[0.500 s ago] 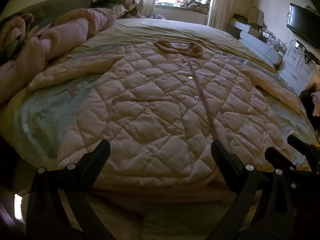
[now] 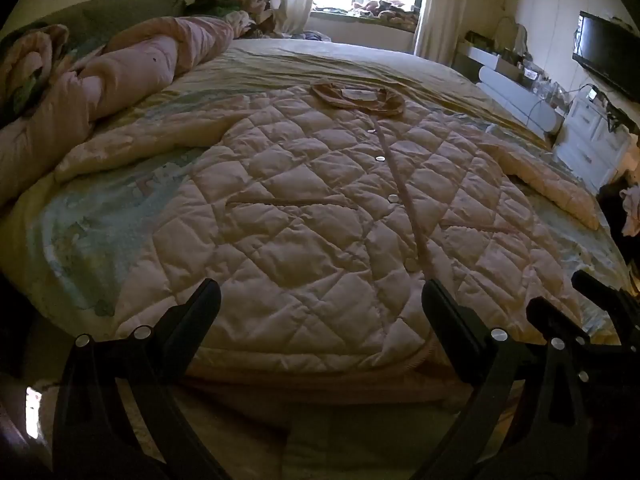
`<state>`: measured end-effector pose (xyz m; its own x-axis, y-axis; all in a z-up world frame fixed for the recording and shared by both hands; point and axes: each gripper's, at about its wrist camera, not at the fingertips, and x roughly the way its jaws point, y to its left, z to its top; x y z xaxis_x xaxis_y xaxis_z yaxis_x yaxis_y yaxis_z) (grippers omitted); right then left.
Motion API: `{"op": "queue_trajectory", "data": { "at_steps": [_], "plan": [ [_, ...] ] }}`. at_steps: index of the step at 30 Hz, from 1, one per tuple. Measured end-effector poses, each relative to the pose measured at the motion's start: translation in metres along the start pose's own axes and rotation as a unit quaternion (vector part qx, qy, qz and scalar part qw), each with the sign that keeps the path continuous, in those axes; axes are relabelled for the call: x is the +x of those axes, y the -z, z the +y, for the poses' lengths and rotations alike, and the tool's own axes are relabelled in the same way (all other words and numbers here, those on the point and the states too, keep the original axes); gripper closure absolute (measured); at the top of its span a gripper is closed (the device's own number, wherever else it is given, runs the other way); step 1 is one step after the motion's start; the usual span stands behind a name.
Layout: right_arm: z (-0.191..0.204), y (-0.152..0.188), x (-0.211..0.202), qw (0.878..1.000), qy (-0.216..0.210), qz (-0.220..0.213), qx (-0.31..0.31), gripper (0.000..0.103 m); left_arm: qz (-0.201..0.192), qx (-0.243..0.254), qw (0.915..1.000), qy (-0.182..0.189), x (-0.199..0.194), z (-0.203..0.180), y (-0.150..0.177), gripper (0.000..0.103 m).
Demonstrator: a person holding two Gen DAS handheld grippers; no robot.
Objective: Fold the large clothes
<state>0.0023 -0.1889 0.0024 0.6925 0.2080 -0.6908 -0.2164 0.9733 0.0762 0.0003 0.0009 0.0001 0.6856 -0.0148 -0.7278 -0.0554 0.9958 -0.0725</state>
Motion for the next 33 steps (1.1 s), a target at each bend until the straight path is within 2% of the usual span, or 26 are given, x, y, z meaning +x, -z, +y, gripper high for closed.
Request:
{"op": "queue_trajectory", "data": {
  "at_steps": [33],
  "plan": [
    [0.0044, 0.0007, -0.0026, 1.0, -0.002, -0.002, -0.005, 0.004, -0.002, -0.002, 1.0, 0.002, -0.0006, 0.0005, 0.0003, 0.009]
  ]
}}
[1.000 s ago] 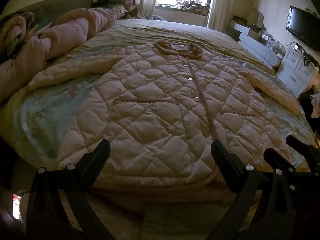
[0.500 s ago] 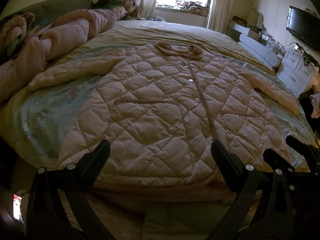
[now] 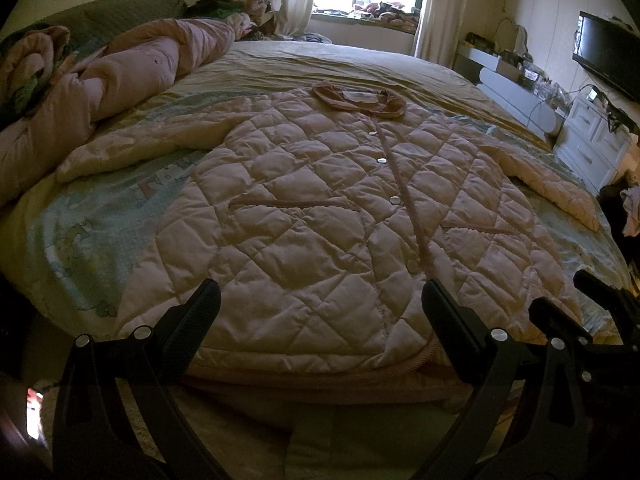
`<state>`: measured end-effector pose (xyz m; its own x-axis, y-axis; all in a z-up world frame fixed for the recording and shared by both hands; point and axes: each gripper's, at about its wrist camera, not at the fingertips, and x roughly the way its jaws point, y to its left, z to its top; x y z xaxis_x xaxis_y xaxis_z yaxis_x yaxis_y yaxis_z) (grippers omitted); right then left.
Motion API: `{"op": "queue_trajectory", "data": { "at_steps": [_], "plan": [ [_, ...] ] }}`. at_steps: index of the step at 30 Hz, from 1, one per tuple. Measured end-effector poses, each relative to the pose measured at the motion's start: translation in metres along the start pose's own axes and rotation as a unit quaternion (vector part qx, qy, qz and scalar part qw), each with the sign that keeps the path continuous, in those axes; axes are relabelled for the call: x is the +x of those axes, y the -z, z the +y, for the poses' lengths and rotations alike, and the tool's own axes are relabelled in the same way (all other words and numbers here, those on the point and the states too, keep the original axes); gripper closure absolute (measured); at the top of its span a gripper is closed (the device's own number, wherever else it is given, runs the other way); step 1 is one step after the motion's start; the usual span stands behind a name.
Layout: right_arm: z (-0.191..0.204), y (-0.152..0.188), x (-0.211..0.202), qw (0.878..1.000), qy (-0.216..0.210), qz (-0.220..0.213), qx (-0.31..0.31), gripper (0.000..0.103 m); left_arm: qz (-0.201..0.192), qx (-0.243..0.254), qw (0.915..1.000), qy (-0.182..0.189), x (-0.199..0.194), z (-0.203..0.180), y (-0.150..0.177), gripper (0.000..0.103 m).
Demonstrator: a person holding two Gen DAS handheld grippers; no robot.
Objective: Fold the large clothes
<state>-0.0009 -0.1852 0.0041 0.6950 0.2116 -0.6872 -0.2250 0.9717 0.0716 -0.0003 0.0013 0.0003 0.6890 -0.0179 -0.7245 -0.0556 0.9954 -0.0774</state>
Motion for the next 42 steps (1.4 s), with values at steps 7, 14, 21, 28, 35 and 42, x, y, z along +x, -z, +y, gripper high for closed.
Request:
{"op": "queue_trajectory", "data": {
  "at_steps": [7, 14, 21, 28, 35, 42],
  "plan": [
    [0.001, 0.0, -0.001, 1.0, 0.001, 0.001, -0.001, 0.004, 0.0, 0.001, 1.0, -0.001, 0.0, 0.0, 0.0, 0.009],
    [-0.001, -0.001, -0.001, 1.0, 0.0, 0.002, 0.001, 0.004, 0.0, 0.001, 1.0, -0.001, 0.0, 0.001, 0.003, 0.009],
    [-0.004, -0.003, -0.001, 1.0, -0.002, 0.005, -0.002, 0.004, 0.005, -0.003, 1.0, -0.004, 0.002, 0.005, -0.001, 0.009],
    [-0.012, -0.018, 0.013, 1.0, -0.006, 0.008, 0.0, 0.004, 0.011, -0.009, 0.9998, -0.011, 0.02, 0.009, -0.01, 0.009],
    [-0.02, -0.042, 0.037, 1.0, -0.004, 0.014, 0.0, 0.004, 0.011, -0.015, 0.9996, -0.02, 0.037, 0.011, -0.03, 0.009],
    [-0.035, -0.071, 0.064, 1.0, -0.017, 0.019, 0.002, 0.004, 0.003, -0.03, 0.9994, -0.02, 0.054, 0.016, -0.063, 0.009]
  ]
}}
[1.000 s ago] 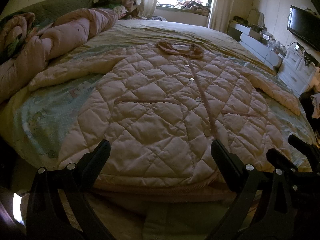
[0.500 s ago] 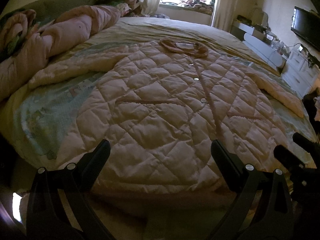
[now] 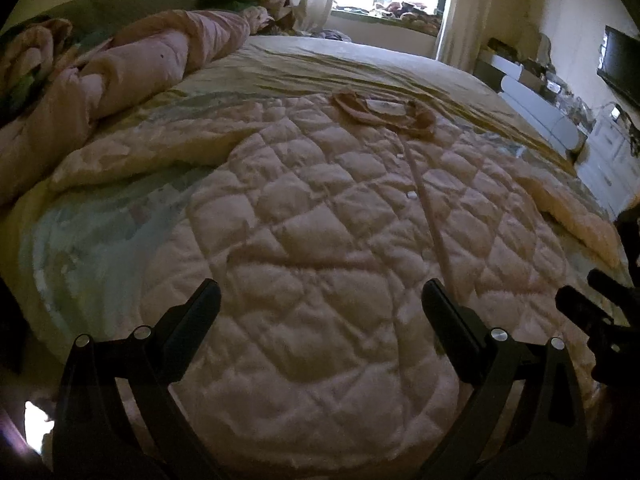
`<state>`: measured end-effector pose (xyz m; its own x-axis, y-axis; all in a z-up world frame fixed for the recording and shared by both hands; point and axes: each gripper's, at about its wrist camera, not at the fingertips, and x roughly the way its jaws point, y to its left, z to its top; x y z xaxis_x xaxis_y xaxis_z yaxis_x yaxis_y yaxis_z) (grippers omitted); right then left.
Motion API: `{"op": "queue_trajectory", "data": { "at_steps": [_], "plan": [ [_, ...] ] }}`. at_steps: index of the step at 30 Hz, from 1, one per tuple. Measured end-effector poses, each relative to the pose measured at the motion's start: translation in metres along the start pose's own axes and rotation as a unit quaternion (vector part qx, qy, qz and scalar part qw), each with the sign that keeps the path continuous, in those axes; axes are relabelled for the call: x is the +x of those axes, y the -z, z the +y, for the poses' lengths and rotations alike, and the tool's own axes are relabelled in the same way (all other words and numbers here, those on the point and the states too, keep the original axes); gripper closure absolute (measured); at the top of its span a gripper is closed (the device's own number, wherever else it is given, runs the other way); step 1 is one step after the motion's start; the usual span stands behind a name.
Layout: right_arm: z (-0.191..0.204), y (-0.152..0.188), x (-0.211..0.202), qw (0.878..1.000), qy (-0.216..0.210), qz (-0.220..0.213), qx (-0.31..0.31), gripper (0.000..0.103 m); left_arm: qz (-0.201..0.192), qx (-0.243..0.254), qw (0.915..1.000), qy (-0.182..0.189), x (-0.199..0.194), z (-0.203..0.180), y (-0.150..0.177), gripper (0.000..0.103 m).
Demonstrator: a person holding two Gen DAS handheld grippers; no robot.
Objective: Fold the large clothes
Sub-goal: 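Move the right tool to the side edge of the pink jacket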
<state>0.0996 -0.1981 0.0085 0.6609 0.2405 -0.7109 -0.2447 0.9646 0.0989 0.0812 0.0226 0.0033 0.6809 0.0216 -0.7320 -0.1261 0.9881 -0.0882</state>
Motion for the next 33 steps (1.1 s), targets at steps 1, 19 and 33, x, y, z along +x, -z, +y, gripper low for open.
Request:
{"op": "queue_trajectory", "data": {
  "at_steps": [1, 19, 33],
  "plan": [
    [-0.002, -0.005, 0.005, 1.0, -0.002, 0.002, -0.001, 0.004, -0.002, -0.003, 1.0, 0.0, 0.003, 0.001, -0.005, 0.009],
    [-0.079, -0.081, 0.072, 0.997, -0.003, 0.02, 0.075, 0.004, 0.02, -0.001, 0.9993, 0.033, 0.065, -0.031, -0.078, 0.009],
    [-0.196, -0.091, 0.098, 0.978, 0.091, 0.015, 0.187, 0.004, 0.029, 0.028, 0.9982, 0.045, 0.106, -0.08, -0.12, 0.009]
  ]
}}
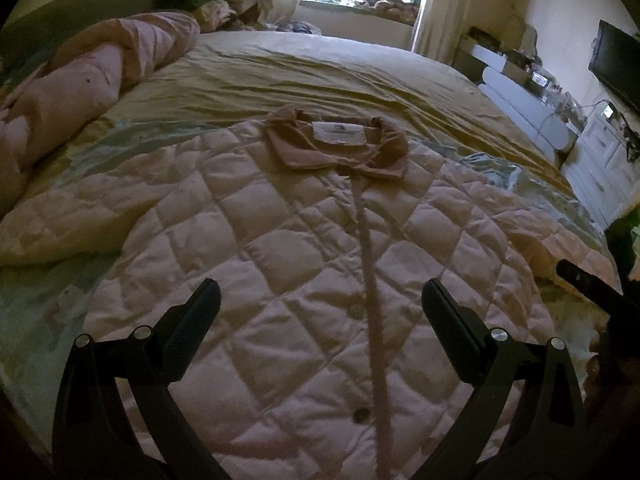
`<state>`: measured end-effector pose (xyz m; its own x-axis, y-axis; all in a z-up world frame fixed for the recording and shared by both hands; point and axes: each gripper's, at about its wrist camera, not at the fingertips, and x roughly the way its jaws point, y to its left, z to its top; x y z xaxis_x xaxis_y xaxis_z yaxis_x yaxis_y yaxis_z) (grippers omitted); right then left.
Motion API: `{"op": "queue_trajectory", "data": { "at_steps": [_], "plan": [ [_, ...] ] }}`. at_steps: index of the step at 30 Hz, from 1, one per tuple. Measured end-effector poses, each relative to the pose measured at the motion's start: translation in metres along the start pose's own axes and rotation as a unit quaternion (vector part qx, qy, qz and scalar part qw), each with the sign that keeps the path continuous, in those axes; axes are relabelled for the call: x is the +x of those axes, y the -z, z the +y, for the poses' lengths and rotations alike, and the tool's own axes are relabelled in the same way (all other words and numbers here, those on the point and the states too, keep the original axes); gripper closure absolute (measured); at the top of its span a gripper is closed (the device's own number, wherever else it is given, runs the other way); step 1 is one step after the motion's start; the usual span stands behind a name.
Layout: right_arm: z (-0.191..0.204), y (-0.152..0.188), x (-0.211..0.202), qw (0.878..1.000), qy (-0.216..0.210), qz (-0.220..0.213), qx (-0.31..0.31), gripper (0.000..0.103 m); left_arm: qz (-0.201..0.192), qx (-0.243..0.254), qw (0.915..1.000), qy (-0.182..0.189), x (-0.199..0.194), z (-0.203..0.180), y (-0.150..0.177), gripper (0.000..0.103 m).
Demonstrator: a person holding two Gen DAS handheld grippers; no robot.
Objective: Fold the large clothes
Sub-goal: 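Move the right tool to the side edge of the pink jacket, then grasp the jacket side with the right tool and fold it over the front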
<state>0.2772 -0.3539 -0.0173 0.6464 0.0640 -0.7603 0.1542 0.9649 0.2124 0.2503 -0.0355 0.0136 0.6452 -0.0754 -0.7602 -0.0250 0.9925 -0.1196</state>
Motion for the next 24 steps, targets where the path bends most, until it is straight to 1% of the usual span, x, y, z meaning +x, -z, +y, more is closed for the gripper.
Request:
{"op": "queue_trajectory", "data": {
  "at_steps": [5, 7, 9, 11, 13, 14, 16, 19, 21, 23, 24],
  "plan": [
    [-0.042, -0.003, 0.009, 0.999, 0.029, 0.001, 0.037, 0.004, 0.008, 0.014, 0.9998, 0.015, 0.018, -0.022, -0.011, 0.009],
    [-0.06, -0.002, 0.012, 0.998, 0.039, 0.003, 0.055, 0.004, 0.014, 0.021, 0.9996, 0.013, 0.026, -0.031, -0.013, 0.009],
    [-0.074, 0.001, 0.013, 0.996, 0.052, 0.007, 0.068, 0.004, 0.016, 0.029, 0.9992, 0.02, 0.034, -0.042, -0.014, 0.009],
    [-0.091, 0.004, 0.015, 0.994, 0.064, 0.011, 0.084, 0.004, 0.021, 0.039, 0.9989, 0.017, 0.043, -0.052, -0.013, 0.009],
    [-0.104, 0.004, 0.018, 0.993, 0.068, 0.016, 0.1, 0.004, 0.029, 0.049, 0.9982, 0.017, 0.054, -0.061, -0.011, 0.009],
    [-0.116, 0.005, 0.019, 0.99, 0.07, 0.019, 0.117, 0.004, 0.031, 0.052, 0.9981, 0.015, 0.059, -0.064, -0.009, 0.009],
    [-0.132, 0.007, 0.019, 0.987, 0.063, 0.023, 0.143, 0.004, 0.035, 0.056, 0.9977, 0.014, 0.066, -0.068, -0.004, 0.009],
    [-0.16, 0.007, 0.021, 0.98, 0.05, 0.024, 0.194, 0.004, 0.052, 0.054, 0.9971, 0.013, 0.077, -0.07, 0.004, 0.009],
    [-0.182, 0.009, 0.024, 0.97, 0.036, 0.028, 0.24, 0.004, 0.058, 0.053, 0.9968, 0.012, 0.082, -0.07, 0.006, 0.009],
    [-0.202, 0.009, 0.03, 0.961, 0.018, 0.029, 0.276, 0.004, 0.056, 0.055, 0.9969, 0.008, 0.085, -0.07, 0.007, 0.009],
    [-0.208, 0.008, 0.033, 0.958, 0.017, 0.028, 0.284, 0.004, 0.056, 0.054, 0.997, 0.006, 0.086, -0.069, 0.007, 0.009]
  ]
}}
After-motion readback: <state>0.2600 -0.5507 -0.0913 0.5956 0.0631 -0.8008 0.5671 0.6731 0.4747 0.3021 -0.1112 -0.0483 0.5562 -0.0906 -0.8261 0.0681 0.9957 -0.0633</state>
